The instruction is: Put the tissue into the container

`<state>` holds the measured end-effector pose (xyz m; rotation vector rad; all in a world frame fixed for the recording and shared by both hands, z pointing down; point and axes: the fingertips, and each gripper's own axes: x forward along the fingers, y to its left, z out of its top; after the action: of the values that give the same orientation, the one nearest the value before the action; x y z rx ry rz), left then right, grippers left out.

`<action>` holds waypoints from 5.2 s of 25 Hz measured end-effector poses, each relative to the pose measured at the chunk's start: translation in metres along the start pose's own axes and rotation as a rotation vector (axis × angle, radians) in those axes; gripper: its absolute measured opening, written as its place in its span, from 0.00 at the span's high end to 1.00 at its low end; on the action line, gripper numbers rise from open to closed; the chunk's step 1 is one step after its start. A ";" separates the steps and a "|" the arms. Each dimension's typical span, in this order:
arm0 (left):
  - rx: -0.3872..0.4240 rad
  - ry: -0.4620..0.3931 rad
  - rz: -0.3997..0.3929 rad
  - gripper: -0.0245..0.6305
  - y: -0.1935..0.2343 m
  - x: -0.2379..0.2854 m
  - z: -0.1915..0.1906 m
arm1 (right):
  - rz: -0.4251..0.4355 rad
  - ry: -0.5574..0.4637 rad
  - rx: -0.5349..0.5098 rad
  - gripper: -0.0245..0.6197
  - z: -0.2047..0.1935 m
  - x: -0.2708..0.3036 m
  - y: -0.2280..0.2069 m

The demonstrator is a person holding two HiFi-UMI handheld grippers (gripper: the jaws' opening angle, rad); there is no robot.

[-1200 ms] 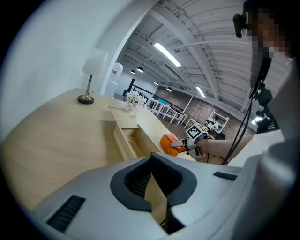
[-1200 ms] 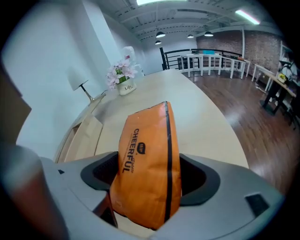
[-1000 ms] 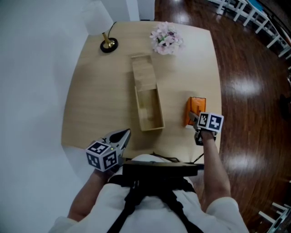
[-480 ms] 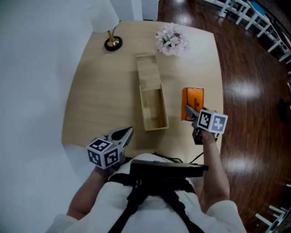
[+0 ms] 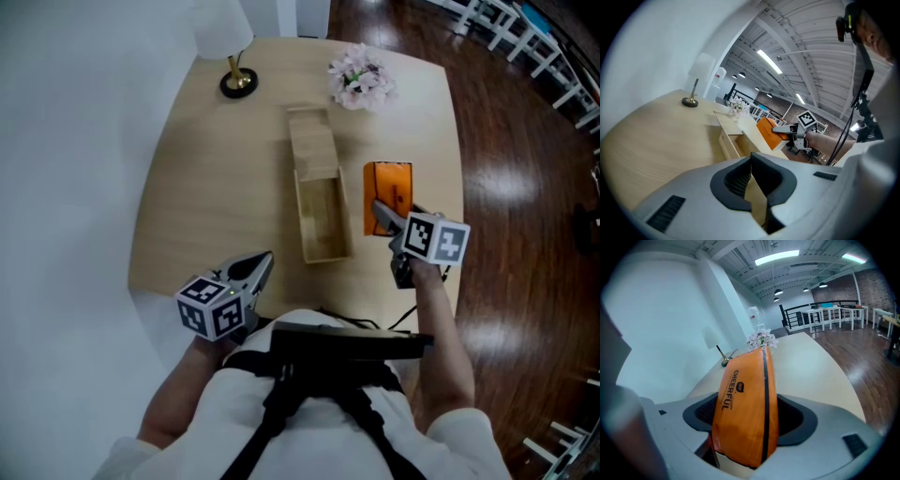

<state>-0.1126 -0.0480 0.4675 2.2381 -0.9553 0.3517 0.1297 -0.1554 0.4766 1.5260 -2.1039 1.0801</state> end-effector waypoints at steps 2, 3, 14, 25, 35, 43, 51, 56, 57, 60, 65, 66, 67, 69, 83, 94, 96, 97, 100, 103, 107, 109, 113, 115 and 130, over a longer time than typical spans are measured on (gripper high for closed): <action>-0.002 -0.003 0.001 0.97 0.002 -0.001 0.001 | 0.002 0.006 -0.004 0.39 -0.002 0.002 0.005; -0.002 -0.005 0.001 0.97 0.003 -0.001 0.001 | 0.003 0.008 -0.008 0.39 -0.002 0.002 0.007; -0.011 -0.010 -0.008 0.97 0.005 -0.002 0.002 | 0.053 0.045 -0.050 0.40 -0.017 0.013 0.048; -0.014 -0.011 -0.023 0.97 0.006 -0.003 0.001 | 0.113 0.101 -0.084 0.40 -0.041 0.035 0.092; -0.030 -0.010 -0.018 0.97 0.011 -0.010 -0.005 | 0.076 0.144 -0.003 0.40 -0.061 0.075 0.093; -0.038 -0.012 -0.019 0.97 0.014 -0.013 -0.004 | 0.040 0.206 -0.037 0.39 -0.077 0.093 0.091; -0.035 -0.015 -0.015 0.97 0.015 -0.015 -0.004 | 0.048 0.235 -0.036 0.37 -0.079 0.095 0.095; -0.034 -0.010 -0.021 0.97 0.012 -0.014 -0.003 | 0.076 0.245 -0.017 0.36 -0.079 0.092 0.098; -0.032 -0.009 -0.024 0.97 0.011 -0.014 -0.003 | 0.080 0.246 -0.016 0.36 -0.079 0.093 0.098; -0.026 -0.007 -0.029 0.97 0.010 -0.012 -0.003 | 0.093 0.245 -0.008 0.36 -0.079 0.092 0.098; -0.022 -0.009 -0.032 0.97 0.009 -0.010 -0.001 | 0.110 0.239 0.000 0.36 -0.077 0.091 0.097; -0.021 -0.011 -0.034 0.97 0.008 -0.010 0.000 | 0.109 0.235 0.002 0.36 -0.077 0.090 0.097; -0.020 -0.012 -0.035 0.97 0.007 -0.010 0.002 | 0.109 0.233 0.005 0.36 -0.077 0.090 0.096; -0.018 -0.015 -0.038 0.97 0.007 -0.009 0.003 | 0.106 0.230 0.010 0.36 -0.077 0.089 0.095; -0.005 -0.019 -0.055 0.97 -0.002 -0.004 0.011 | 0.113 0.169 0.039 0.36 -0.064 0.074 0.093; 0.007 -0.037 -0.093 0.97 -0.016 0.006 0.025 | 0.109 0.085 0.010 0.52 -0.044 0.036 0.077; 0.012 -0.040 -0.100 0.97 -0.021 0.008 0.027 | 0.107 0.068 -0.013 0.56 -0.040 0.027 0.073; 0.015 -0.040 -0.105 0.97 -0.023 0.009 0.028 | 0.109 0.058 -0.018 0.57 -0.038 0.023 0.071; 0.023 -0.039 -0.120 0.97 -0.029 0.011 0.030 | 0.109 0.033 -0.022 0.63 -0.034 0.012 0.066; 0.031 -0.035 -0.128 0.97 -0.033 0.013 0.031 | 0.099 0.013 -0.024 0.65 -0.032 0.002 0.059; 0.027 -0.041 -0.134 0.97 -0.036 0.013 0.033 | 0.092 -0.005 -0.018 0.67 -0.030 -0.010 0.051; 0.029 -0.045 -0.141 0.97 -0.040 0.012 0.035 | 0.095 -0.010 -0.008 0.67 -0.031 -0.015 0.049; 0.045 -0.046 -0.155 0.97 -0.047 0.011 0.040 | 0.098 -0.018 0.015 0.68 -0.034 -0.025 0.047; 0.053 -0.045 -0.160 0.97 -0.050 0.008 0.041 | 0.105 -0.023 0.025 0.71 -0.035 -0.031 0.047; 0.025 -0.037 -0.217 0.97 -0.067 0.002 0.039 | 0.155 -0.193 0.133 0.93 -0.038 -0.085 0.054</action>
<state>-0.0641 -0.0413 0.4080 2.3508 -0.7211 0.2265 0.1065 -0.0633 0.4256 1.6071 -2.3569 1.1899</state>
